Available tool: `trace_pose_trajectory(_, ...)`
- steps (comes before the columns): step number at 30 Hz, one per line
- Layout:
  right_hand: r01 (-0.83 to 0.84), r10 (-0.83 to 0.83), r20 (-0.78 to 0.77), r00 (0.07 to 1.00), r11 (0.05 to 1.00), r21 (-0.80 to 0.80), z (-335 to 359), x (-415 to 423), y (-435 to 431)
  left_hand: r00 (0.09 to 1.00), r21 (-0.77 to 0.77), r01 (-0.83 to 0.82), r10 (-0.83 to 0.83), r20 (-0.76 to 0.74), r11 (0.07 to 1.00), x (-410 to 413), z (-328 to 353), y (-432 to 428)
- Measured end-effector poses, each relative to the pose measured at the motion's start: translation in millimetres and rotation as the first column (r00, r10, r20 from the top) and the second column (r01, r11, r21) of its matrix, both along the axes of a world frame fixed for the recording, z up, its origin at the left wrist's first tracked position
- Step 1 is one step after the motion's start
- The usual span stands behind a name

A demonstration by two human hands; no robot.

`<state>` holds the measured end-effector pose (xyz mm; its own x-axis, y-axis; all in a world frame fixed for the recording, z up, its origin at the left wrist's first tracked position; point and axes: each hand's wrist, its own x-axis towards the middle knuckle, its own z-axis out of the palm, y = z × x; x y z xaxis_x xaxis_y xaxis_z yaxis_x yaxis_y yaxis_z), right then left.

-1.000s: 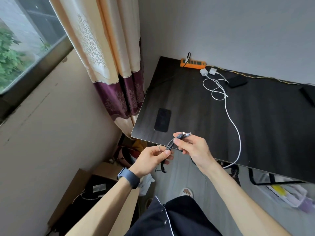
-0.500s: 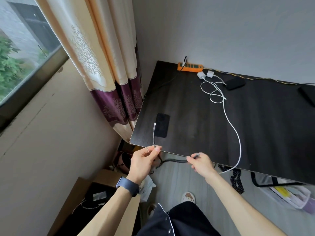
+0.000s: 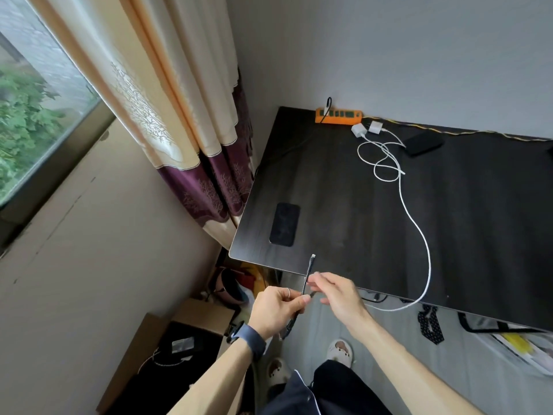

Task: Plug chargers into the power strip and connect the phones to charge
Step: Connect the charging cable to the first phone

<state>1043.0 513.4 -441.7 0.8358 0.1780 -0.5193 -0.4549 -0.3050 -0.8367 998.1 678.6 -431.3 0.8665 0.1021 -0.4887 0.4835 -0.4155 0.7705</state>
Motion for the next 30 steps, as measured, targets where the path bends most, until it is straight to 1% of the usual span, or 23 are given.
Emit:
trace_pose_trajectory(2, 0.012, -0.012, 0.029, 0.999, 1.0, -0.007, 0.3, 6.7, -2.6, 0.999, 0.007, 0.017, -0.017, -0.032, 1.0, 2.2, -0.8, -6.6)
trace_pose_trajectory(6, -0.11, 0.112, -0.021, 0.993, 0.991, 0.073, -3.1, 12.3, -12.4, 0.992, -0.013, 0.083, -0.084, -0.092, 0.996, 4.2, -1.0, -15.5)
trace_pose_trajectory(8, -0.122, 0.122, -0.002, 0.992, 0.989, 0.083, -6.5, 15.7, -17.1, 0.99, -0.024, 0.081, -0.084, -0.117, 0.996, 6.4, -2.0, -17.9)
trace_pose_trajectory(9, -0.108, 0.108, 0.009, 0.994, 0.99, 0.087, -7.6, 19.4, -18.7, 0.988, -0.031, 0.08, -0.083, -0.131, 0.996, 8.2, -2.0, -19.3)
trace_pose_trajectory(11, -0.039, 0.04, -0.006, 0.999, 0.988, 0.148, -7.3, 27.9, -20.6, 0.983, -0.045, 0.048, -0.055, -0.172, 0.998, 12.4, -2.8, -20.9)
trace_pose_trajectory(13, 0.042, -0.038, -0.027, 0.999, 0.98, 0.197, -3.5, 39.0, -23.6, 0.979, -0.05, -0.022, 0.011, -0.204, 0.998, 19.4, -5.0, -19.3)
trace_pose_trajectory(15, 0.104, -0.099, -0.034, 0.995, 0.975, 0.195, -0.8, 53.1, -28.4, 0.977, 0.013, -0.072, 0.073, -0.199, 0.997, 30.2, -10.7, -12.4)
trace_pose_trajectory(17, 0.129, -0.127, -0.022, 0.992, 0.976, 0.177, 0.4, 69.8, -36.2, 0.979, 0.142, -0.051, 0.077, -0.189, 0.989, 46.4, -16.5, -2.7)
trace_pose_trajectory(18, 0.137, -0.136, -0.016, 0.991, 0.976, 0.166, 0.4, 77.2, -40.6, 0.978, 0.179, -0.051, 0.086, -0.19, 0.982, 56.0, -19.0, 1.1)
trace_pose_trajectory(22, 0.181, -0.179, -0.024, 0.984, 0.974, 0.135, 2.1, 88.4, -54.4, 0.97, 0.225, -0.097, 0.142, -0.195, 0.97, 94.2, -25.6, 7.5)
trace_pose_trajectory(24, 0.21, -0.202, -0.072, 0.977, 0.97, 0.12, -1.1, 83.8, -59.9, 0.97, 0.274, -0.06, 0.121, -0.211, 0.96, 113.7, -34.0, 6.5)
trace_pose_trajectory(27, 0.276, -0.255, -0.184, 0.949, 0.956, 0.102, -11.4, 69.2, -64.0, 0.964, 0.339, -0.028, 0.115, -0.24, 0.94, 146.0, -48.0, 7.3)
trace_pose_trajectory(30, 0.324, -0.31, -0.236, 0.921, 0.946, 0.025, -22.7, 50.6, -65.7, 0.965, 0.462, 0.039, 0.086, -0.248, 0.886, 180.2, -69.1, 8.5)
